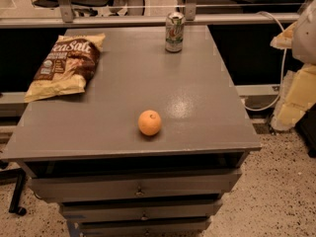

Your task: Move 7up can near orange

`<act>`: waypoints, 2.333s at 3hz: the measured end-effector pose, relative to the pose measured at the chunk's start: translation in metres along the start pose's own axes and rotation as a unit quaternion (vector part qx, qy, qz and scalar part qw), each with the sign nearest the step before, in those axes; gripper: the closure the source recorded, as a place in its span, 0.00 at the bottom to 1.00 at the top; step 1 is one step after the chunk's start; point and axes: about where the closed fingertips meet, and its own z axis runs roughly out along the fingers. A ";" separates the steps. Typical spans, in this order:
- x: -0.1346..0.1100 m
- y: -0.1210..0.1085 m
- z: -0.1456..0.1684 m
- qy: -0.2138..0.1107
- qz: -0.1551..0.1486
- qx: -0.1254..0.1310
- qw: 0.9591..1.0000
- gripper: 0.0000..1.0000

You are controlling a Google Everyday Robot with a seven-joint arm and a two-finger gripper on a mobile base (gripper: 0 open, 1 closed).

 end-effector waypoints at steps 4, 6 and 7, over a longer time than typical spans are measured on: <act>-0.039 -0.081 0.067 -0.113 -0.020 0.062 0.991 0.00; -0.105 -0.201 0.128 -0.214 -0.020 0.094 0.972 0.00; -0.124 -0.250 0.147 -0.259 0.017 0.097 0.961 0.00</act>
Offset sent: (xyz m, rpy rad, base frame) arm 0.0182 0.0031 -0.0060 0.0527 -0.0495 -0.0174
